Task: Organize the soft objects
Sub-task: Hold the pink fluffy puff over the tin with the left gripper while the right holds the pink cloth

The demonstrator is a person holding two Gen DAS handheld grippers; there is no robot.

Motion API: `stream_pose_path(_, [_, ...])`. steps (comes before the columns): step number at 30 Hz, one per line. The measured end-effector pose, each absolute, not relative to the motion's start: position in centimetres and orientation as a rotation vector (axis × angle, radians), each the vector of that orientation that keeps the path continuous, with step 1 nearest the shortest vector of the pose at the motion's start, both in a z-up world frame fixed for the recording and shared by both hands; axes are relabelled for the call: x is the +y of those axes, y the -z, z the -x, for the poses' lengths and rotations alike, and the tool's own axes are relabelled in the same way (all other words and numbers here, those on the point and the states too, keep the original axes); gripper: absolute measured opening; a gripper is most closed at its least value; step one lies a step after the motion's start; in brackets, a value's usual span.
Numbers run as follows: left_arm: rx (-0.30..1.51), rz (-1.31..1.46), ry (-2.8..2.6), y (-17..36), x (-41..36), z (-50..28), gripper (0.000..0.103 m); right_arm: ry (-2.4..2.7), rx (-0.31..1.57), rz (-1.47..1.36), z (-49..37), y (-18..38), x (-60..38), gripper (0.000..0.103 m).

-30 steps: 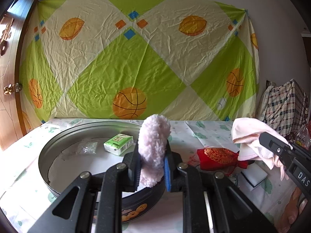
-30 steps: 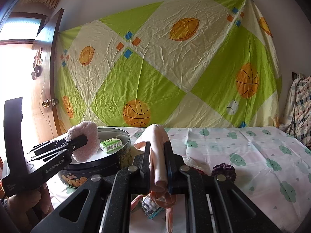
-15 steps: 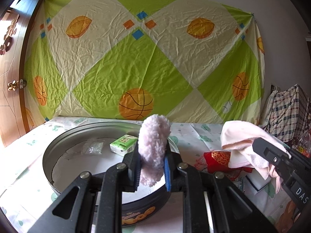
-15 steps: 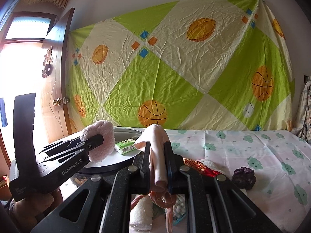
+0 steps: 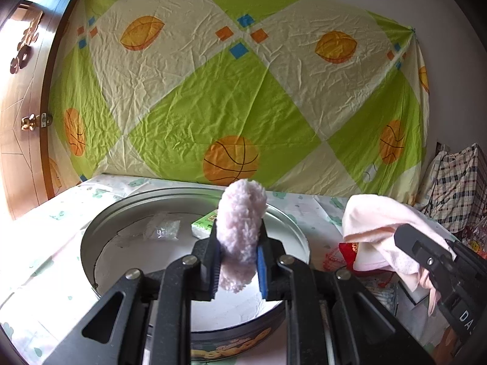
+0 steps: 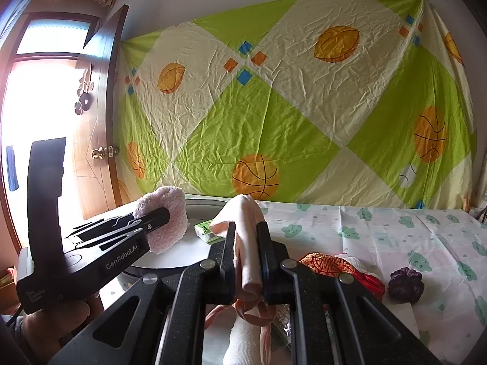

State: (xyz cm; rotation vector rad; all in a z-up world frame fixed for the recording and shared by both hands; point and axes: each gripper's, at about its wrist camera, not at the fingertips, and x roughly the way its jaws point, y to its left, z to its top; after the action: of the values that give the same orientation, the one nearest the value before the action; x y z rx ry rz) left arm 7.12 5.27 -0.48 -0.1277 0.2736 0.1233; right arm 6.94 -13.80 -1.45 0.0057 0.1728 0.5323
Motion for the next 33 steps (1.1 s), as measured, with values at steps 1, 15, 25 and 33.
stream_pose_path(1, [0.274, 0.131, -0.127, 0.5, 5.4, -7.1, 0.017, -0.534, 0.173, -0.006, -7.0, 1.4, -13.7, 0.013])
stream_pose_path(15, [0.269, 0.159, -0.141, 0.6, 6.5, -6.8, 0.017, -0.553, 0.178, -0.009, -7.3, 1.4, -12.6, 0.013])
stream_pose_path(25, [0.273, 0.172, -0.139, 0.5, 6.9, -6.6, 0.018, -0.561, 0.179, -0.012, -7.3, 1.3, -12.3, 0.013])
stream_pose_path(33, [0.275, 0.171, -0.143, 0.5, 7.2, -6.5, 0.017, -0.571, 0.185, -0.005, -7.6, 1.3, -11.5, 0.013])
